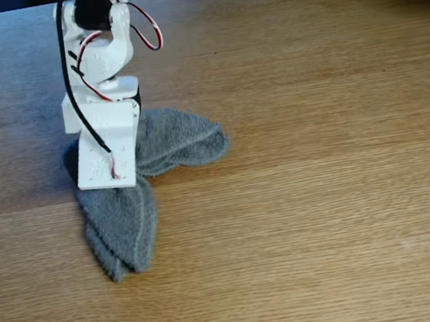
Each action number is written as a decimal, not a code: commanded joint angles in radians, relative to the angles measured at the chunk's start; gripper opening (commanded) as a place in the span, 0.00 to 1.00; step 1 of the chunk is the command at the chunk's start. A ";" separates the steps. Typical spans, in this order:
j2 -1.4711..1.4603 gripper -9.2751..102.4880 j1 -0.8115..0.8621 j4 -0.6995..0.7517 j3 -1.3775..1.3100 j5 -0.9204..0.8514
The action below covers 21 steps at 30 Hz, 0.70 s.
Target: Clean the area in front of the robot
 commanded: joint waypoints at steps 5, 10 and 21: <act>0.141 0.08 -0.261 0.009 -0.012 0.034; 0.046 0.08 -0.334 -0.318 -0.012 -0.014; -0.189 0.08 -0.057 -0.726 -0.015 -0.293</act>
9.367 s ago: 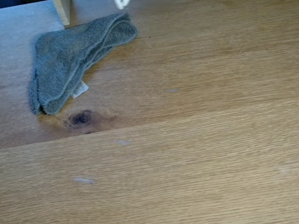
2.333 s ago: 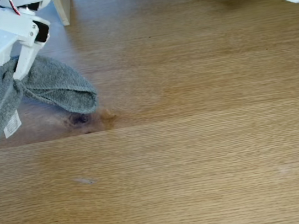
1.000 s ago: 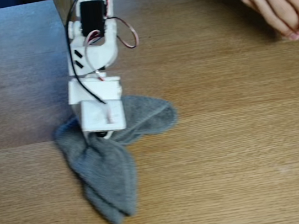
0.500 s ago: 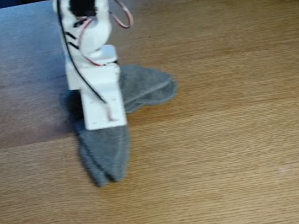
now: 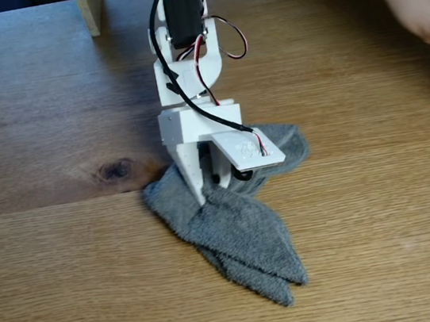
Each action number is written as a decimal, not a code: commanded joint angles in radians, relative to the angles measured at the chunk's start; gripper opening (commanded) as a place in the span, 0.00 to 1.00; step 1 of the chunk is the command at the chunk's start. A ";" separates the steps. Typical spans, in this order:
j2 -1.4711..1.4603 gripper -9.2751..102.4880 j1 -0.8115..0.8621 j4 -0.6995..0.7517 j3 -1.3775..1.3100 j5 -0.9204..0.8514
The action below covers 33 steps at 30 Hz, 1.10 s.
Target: Clean the area in front of the robot
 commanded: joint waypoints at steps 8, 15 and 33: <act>0.107 0.08 0.351 0.364 -0.020 -0.006; 0.250 0.08 0.296 0.658 -0.020 0.054; 0.176 0.08 0.236 -0.511 -0.037 0.049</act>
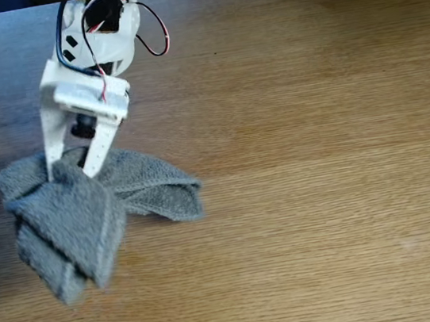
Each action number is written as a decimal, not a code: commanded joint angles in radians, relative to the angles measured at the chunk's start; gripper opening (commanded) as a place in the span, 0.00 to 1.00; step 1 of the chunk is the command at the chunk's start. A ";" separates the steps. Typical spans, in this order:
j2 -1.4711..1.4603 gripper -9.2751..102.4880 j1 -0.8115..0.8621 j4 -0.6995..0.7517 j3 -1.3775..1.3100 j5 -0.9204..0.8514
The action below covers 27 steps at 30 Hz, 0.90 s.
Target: Clean the area in front of the robot
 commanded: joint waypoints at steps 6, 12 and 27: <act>-0.224 0.08 0.000 -0.235 -0.040 -0.121; -0.325 0.08 0.000 -0.164 -0.038 -0.152; -0.417 0.08 0.008 -0.267 -0.040 -0.600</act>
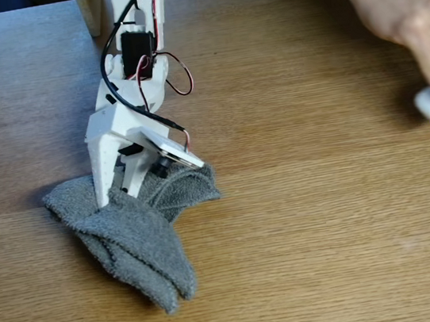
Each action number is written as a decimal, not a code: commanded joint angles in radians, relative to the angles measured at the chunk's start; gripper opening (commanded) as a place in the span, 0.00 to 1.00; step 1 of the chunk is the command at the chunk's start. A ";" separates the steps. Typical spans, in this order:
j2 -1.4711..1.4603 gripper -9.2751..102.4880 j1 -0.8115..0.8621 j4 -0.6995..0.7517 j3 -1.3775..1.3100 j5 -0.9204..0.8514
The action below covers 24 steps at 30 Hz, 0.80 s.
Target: Clean the area in front of the robot
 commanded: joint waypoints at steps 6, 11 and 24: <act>0.018 0.08 0.207 0.118 -0.011 -0.247; 0.078 0.08 0.290 0.186 0.003 -0.296; 0.132 0.08 -0.038 0.262 0.005 -0.097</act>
